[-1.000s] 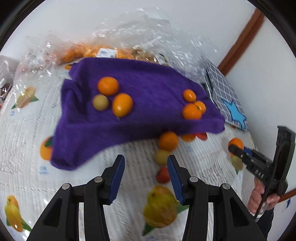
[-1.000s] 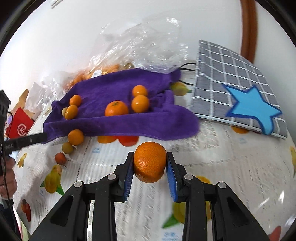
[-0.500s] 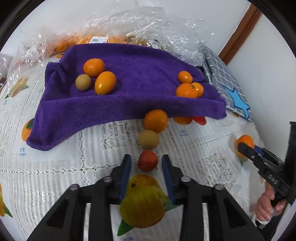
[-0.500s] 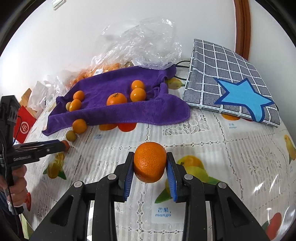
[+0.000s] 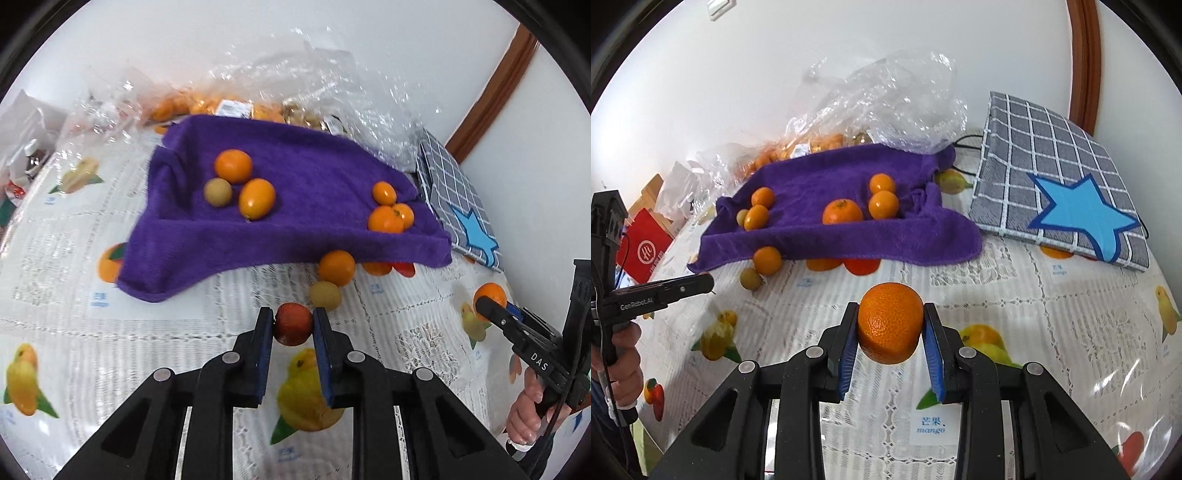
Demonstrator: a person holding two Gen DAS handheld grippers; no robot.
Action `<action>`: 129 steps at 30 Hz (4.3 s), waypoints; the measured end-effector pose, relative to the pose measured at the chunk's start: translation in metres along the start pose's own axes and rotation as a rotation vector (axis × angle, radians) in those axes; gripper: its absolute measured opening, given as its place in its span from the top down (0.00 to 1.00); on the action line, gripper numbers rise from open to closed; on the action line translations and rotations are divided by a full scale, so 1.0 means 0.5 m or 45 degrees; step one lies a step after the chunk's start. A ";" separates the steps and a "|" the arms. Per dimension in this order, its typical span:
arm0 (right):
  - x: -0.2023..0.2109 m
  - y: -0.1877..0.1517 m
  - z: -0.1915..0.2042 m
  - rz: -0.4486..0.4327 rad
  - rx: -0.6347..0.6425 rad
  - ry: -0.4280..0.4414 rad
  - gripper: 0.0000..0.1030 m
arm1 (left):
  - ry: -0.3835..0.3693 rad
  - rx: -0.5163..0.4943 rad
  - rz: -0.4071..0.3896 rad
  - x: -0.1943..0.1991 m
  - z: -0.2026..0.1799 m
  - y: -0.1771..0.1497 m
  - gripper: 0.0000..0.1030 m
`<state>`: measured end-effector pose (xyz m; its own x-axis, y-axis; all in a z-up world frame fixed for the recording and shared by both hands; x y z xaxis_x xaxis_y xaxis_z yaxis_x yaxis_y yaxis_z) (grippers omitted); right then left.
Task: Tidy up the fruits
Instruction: 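Carry the cherry tomato and the orange onto the purple towel, then open both tools to release the tomato and orange on the towel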
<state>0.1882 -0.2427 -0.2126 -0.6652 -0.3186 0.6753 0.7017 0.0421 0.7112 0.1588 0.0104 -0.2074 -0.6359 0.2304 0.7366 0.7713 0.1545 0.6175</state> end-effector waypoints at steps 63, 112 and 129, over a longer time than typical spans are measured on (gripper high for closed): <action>-0.293 0.182 -0.036 0.091 0.115 -0.095 0.68 | -0.028 -0.071 -0.007 -0.188 -0.029 0.247 0.80; -0.156 0.186 -0.001 -0.017 0.055 -0.104 0.39 | 0.080 -0.136 0.034 -0.157 -0.008 0.224 0.61; -0.058 0.121 0.020 -0.033 -0.027 -0.146 0.39 | 0.100 0.025 -0.004 -0.037 0.089 0.149 0.61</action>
<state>0.2475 -0.2215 -0.1872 -0.7072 -0.2088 0.6755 0.6882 0.0152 0.7253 0.2294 0.0603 -0.1873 -0.6382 0.1541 0.7543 0.7690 0.1738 0.6152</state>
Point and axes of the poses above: each gripper's, at about its wrist camera, not at the fingertips, and x roughly against the way its jaws point, z to its left, y to its top, the point moved 8 cm from there along -x, roughly the way its jaws point, and after that the axes turned 9 degrees about -z, right-handed, at the moved point
